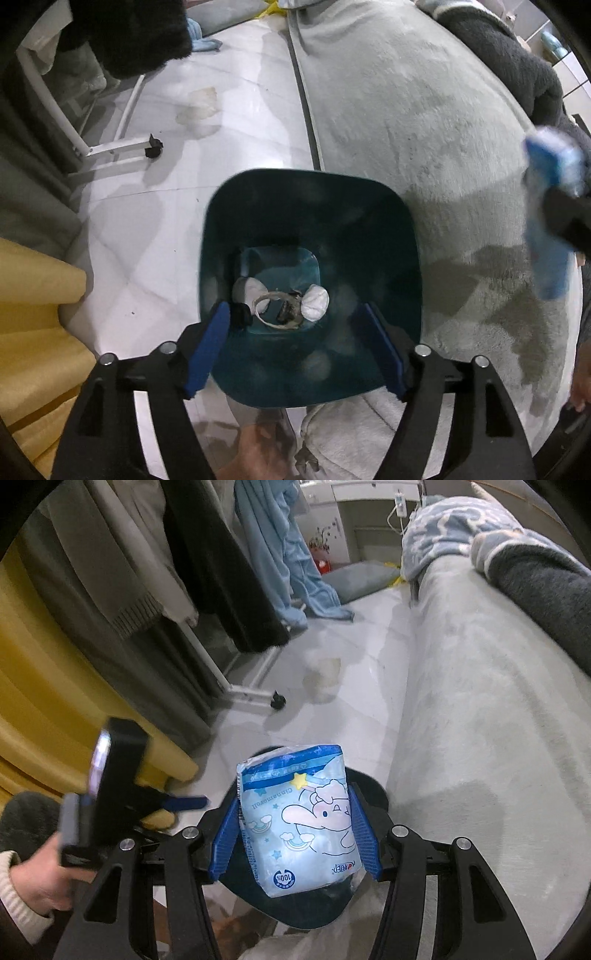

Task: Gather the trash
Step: 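Carry the diaper packet and tape roll over the teal wastebasket, then open both grippers to drop the packet and tape roll into the wastebasket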

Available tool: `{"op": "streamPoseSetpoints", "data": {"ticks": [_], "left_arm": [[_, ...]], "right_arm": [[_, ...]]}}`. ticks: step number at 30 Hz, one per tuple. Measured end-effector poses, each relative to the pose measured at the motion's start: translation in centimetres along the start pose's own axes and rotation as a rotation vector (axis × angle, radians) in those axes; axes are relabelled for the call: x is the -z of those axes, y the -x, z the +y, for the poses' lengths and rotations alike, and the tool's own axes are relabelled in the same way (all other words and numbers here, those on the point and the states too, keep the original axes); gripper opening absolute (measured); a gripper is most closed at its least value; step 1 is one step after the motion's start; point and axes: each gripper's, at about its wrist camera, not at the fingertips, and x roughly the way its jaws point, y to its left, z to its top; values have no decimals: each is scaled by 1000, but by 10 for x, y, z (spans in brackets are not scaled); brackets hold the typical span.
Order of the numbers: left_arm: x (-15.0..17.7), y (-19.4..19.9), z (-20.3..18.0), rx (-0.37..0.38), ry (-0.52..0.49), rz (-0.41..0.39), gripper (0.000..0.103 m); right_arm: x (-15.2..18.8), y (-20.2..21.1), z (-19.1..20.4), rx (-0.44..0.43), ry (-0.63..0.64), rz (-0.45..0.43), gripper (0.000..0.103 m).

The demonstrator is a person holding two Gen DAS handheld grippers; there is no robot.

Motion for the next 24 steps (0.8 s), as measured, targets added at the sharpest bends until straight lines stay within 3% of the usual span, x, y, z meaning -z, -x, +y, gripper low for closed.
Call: {"op": "streamPoseSetpoints", "data": {"ticks": [10,23,24], "left_arm": [[-6,38,14,12,-16,-151,93],[-12,98,18,47,-60,-404,96],[-12,103,17,48,-73,-426,97]], "right_arm": [[5,-41,3,34,2,93,57],[22,-81,17,69,24,205,57],[24,-84,18,73,26,212,60]]}}
